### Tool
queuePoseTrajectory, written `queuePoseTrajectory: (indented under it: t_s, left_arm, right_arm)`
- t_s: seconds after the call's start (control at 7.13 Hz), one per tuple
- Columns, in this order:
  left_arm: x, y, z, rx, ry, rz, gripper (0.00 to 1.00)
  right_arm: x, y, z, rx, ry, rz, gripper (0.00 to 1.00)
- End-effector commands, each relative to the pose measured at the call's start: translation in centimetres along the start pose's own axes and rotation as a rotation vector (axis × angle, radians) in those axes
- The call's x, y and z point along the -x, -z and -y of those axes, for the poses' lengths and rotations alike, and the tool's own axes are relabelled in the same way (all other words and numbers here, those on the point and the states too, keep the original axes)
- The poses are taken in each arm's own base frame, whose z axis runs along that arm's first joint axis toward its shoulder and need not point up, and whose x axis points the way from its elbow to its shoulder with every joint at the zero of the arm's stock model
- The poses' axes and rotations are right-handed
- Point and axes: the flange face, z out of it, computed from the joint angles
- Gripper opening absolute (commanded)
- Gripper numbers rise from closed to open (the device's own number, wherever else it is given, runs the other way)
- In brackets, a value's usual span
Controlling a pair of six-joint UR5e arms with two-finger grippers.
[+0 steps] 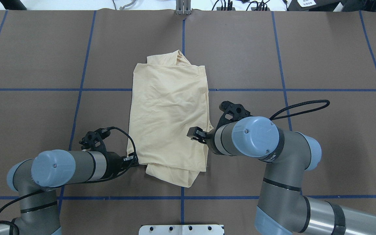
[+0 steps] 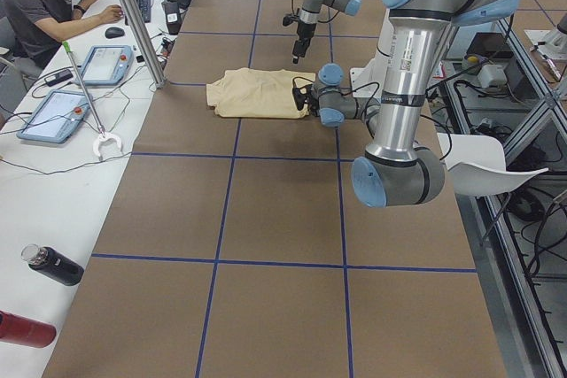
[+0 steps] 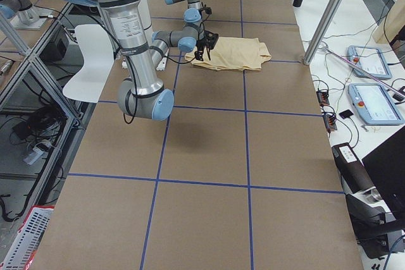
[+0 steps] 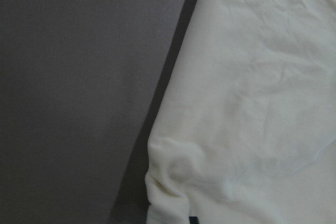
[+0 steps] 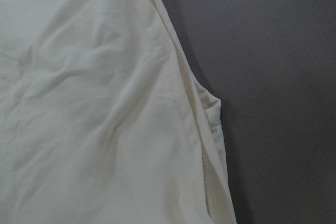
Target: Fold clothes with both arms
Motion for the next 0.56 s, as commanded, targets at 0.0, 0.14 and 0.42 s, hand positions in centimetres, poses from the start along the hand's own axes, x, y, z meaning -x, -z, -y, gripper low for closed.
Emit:
queuePoseTrajectory:
  t_s: [0.0, 0.14, 0.42]
  left_arm:
    - [-0.42, 1.04, 0.01, 0.002, 0.000, -0.016, 0.00]
    - [-0.54, 1.28, -0.05, 0.005, -0.001, -0.020, 0.00]
    - [-0.47, 1.29, -0.02, 0.002, 0.000, -0.016, 0.20]
  right_arm:
    - [0.06, 0.19, -0.07, 0.001, 0.001, 0.004, 1.00]
    - [-0.19, 0.08, -0.01, 0.000, -0.001, 0.000, 1.00]
    - [-0.29, 0.03, 0.01, -0.001, -0.002, -0.004, 1.00]
